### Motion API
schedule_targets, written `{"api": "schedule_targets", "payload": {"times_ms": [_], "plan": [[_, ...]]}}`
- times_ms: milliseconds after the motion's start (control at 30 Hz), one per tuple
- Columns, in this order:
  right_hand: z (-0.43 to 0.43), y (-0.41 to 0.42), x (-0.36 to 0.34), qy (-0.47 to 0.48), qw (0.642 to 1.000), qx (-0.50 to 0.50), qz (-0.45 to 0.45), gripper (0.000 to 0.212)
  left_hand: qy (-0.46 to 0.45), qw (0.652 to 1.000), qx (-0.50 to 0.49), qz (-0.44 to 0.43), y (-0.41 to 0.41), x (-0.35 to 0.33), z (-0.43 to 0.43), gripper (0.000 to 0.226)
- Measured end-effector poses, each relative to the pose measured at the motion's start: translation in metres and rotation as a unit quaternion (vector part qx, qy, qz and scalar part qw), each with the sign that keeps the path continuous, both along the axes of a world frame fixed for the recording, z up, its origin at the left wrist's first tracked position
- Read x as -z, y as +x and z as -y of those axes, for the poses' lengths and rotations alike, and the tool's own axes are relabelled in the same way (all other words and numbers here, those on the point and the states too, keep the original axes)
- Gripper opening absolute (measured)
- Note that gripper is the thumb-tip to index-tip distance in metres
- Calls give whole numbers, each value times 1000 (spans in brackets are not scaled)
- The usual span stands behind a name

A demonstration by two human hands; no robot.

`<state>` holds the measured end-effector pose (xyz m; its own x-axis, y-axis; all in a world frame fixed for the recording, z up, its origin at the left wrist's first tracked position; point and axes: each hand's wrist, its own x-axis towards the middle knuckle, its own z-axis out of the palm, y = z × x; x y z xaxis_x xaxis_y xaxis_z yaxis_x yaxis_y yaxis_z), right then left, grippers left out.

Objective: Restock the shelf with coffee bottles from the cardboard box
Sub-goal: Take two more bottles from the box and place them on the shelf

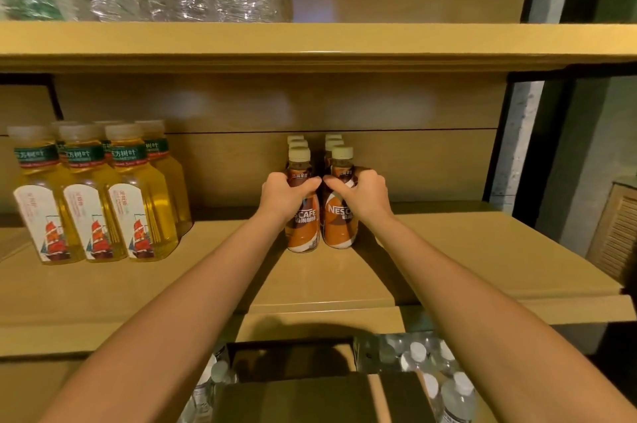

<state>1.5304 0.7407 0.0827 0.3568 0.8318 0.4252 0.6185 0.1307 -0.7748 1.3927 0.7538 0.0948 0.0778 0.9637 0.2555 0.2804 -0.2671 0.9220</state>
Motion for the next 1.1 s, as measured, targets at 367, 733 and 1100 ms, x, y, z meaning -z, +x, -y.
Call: {"api": "schedule_targets", "payload": {"times_ms": [367, 733, 1100], "plan": [[-4, 0, 2, -13, 1000, -12, 7, 42, 41, 997, -30, -53, -2, 9, -11, 44], [30, -1, -14, -48, 979, 83, 180, 54, 94, 946, -91, -297, -33, -1, 13, 74], [114, -43, -14, 17, 955, 25, 295, 74, 123, 883, -121, -437, -93, 20, 88, 91]]}}
